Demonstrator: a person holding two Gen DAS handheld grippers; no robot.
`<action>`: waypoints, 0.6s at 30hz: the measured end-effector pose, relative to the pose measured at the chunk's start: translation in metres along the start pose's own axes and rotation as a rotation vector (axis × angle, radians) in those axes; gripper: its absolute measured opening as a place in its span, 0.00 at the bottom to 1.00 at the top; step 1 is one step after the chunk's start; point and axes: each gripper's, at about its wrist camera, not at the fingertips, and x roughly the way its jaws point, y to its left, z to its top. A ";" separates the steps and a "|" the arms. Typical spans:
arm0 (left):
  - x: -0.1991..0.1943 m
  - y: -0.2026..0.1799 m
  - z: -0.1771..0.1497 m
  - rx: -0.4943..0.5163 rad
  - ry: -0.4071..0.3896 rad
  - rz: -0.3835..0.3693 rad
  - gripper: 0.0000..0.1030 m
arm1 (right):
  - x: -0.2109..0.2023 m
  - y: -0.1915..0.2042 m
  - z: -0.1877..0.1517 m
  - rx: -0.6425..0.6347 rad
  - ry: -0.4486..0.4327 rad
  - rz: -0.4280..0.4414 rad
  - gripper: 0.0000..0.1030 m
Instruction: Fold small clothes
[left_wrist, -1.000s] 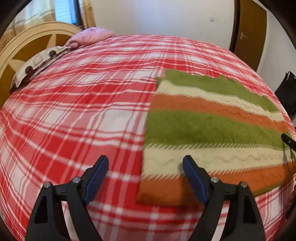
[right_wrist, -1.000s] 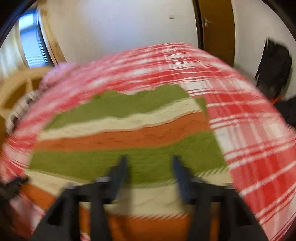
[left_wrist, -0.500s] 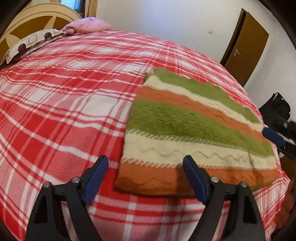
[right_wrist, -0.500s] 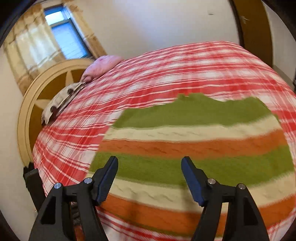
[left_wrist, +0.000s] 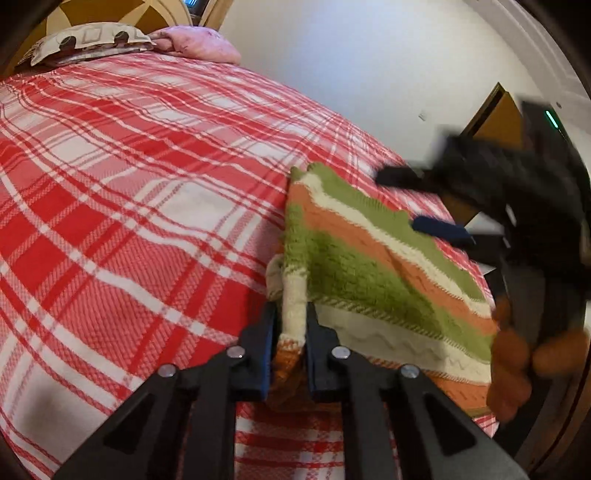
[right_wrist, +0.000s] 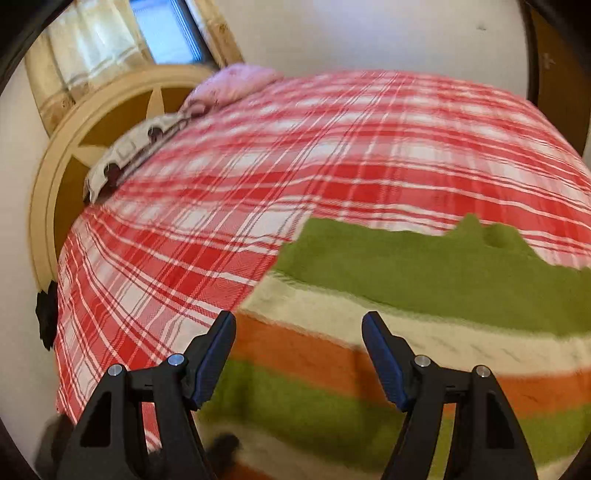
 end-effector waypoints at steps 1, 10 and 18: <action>0.001 0.000 -0.002 -0.009 -0.004 0.004 0.14 | 0.013 0.008 0.004 -0.027 0.031 -0.005 0.69; -0.003 0.004 -0.006 -0.018 -0.009 -0.002 0.25 | 0.088 0.051 0.012 -0.243 0.125 -0.234 0.69; -0.002 -0.002 -0.003 0.014 -0.003 0.027 0.15 | 0.091 0.054 0.010 -0.357 0.169 -0.316 0.40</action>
